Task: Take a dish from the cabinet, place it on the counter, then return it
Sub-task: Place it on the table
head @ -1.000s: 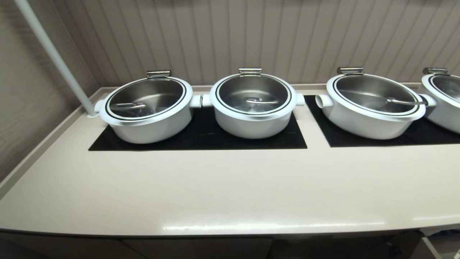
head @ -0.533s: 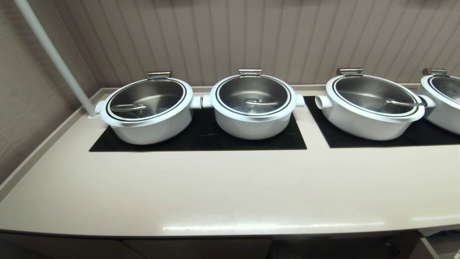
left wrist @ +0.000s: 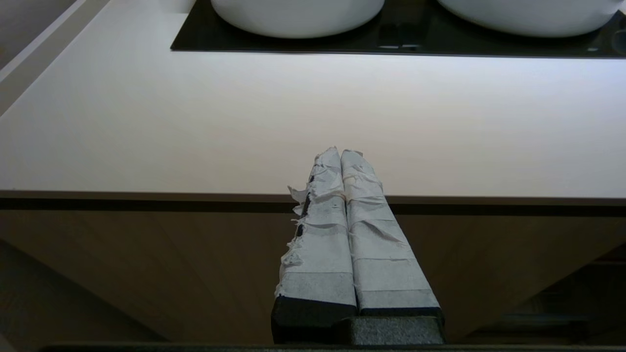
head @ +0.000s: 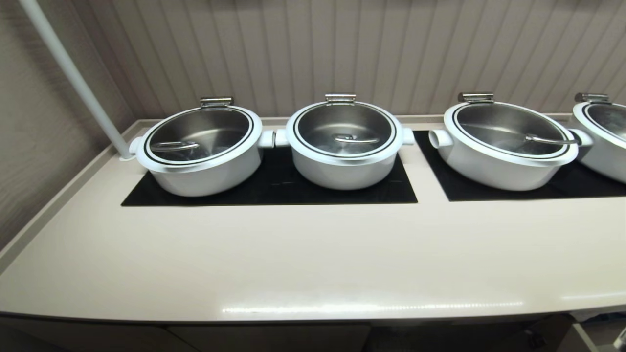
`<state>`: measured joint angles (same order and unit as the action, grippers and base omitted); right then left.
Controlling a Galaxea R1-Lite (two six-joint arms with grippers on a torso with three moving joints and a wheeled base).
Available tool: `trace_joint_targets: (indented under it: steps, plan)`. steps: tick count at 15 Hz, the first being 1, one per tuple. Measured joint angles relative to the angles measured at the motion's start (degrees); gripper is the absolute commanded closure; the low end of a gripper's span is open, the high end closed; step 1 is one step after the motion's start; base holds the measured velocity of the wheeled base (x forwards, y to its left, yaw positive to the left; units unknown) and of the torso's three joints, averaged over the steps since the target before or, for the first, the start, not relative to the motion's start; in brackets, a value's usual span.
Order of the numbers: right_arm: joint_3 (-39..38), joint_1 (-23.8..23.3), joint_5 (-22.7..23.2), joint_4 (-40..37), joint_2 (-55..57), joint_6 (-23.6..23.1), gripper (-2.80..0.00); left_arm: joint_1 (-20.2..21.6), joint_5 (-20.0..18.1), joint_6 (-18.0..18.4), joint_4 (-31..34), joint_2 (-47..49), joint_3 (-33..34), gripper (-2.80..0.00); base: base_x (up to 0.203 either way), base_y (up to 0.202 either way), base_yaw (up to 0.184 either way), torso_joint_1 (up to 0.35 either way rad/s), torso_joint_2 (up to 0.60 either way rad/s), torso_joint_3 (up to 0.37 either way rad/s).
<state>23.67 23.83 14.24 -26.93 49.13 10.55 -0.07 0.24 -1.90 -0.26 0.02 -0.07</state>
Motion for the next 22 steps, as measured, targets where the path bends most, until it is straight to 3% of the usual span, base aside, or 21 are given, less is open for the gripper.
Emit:
trace_joint_targets:
  steps: [4, 9, 13, 15, 22]
  plan:
    - [2.1, -0.1, -1.9, 0.6, 3.8, 0.2, 0.00, 0.0, 0.0, 0.0, 0.0, 0.0, 0.0, 0.00, 0.000, 0.000, 0.000, 0.000, 0.00, 0.000]
    - [10.5, -0.3, -3.3, 0.6, 11.7, 3.3, 0.00, 0.0, 0.0, 0.0, 0.0, 0.0, 0.0, 0.00, 0.000, 0.000, 0.000, 0.000, 0.00, 0.000]
    - [15.4, -0.3, -8.2, 0.7, 18.5, 5.1, 0.00, 0.0, 0.0, 0.0, 0.0, 0.0, 0.0, 0.00, 0.000, 0.000, 0.000, 0.000, 0.00, 0.000]
    - [16.6, -0.3, -8.6, 2.0, 21.1, 6.1, 0.00, 0.0, 0.0, 0.0, 0.0, 0.0, 0.0, 0.00, 0.000, 0.000, 0.000, 0.000, 0.00, 0.000]
    - [26.8, -0.3, -8.6, 6.3, 31.4, 23.9, 0.00, 0.0, 0.0, 0.0, 0.0, 0.0, 0.0, 0.00, 0.000, 0.000, 0.000, 0.000, 0.00, 0.000]
